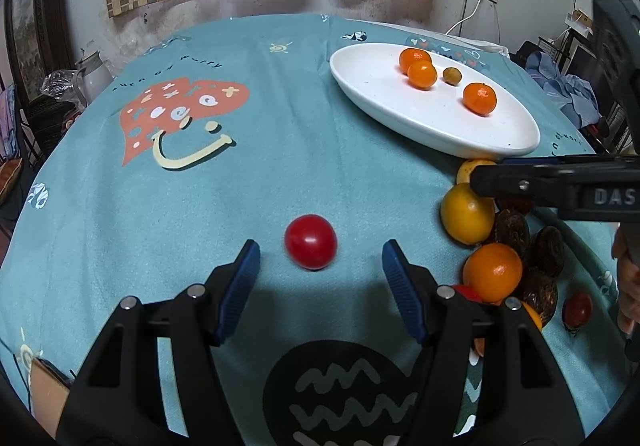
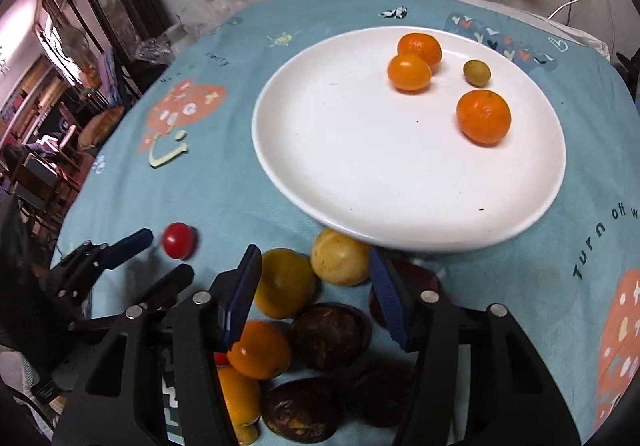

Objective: Organize fruits
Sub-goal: 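Release the mandarin onto the plate with the left tool, then grasp a red cherry tomato with the left tool while the right tool grasps a yellow fruit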

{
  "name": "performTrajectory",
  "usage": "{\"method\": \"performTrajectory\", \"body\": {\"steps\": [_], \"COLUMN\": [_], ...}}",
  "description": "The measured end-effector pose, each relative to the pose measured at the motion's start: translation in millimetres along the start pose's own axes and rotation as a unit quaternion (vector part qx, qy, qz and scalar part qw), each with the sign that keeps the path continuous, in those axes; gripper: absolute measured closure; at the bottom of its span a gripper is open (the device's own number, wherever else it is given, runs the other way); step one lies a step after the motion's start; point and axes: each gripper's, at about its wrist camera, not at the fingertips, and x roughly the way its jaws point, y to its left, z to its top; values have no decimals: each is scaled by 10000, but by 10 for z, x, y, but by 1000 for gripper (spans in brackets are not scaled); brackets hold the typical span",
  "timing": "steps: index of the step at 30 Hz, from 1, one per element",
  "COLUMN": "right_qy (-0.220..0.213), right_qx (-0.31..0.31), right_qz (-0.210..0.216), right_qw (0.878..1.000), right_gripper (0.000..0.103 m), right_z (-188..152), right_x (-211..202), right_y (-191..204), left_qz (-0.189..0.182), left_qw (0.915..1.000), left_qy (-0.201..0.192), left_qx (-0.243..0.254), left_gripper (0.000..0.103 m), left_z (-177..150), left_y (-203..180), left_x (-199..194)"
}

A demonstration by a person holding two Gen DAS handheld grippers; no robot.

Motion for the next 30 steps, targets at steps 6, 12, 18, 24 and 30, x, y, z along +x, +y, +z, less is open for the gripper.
{"method": "performTrajectory", "body": {"steps": [6,12,18,24,30], "right_qy": [23,97,180,47,226], "right_qx": [22,951,1032,528,823], "right_qz": [-129,175,-344,-775,-173], "right_qw": [9999,9953,9939,9956,9962], "right_gripper": [48,48,47,48,58], "right_z": [-14,51,94,43,52], "right_x": [-12,12,72,121,48], "right_y": [-48,-229,-85,73,-135], "left_qz": [67,55,75,103,19], "left_qw": [10000,10000,10000,9999,9999], "left_qy": [-60,-47,-46,-101,-122], "left_qx": [-36,-9,-26,-65,-87], "left_gripper": [34,33,33,33,32], "left_z": [0,8,15,9,10], "left_y": [-9,-26,-28,-17,-21], "left_x": [-33,-24,-30,-73,-118]}}
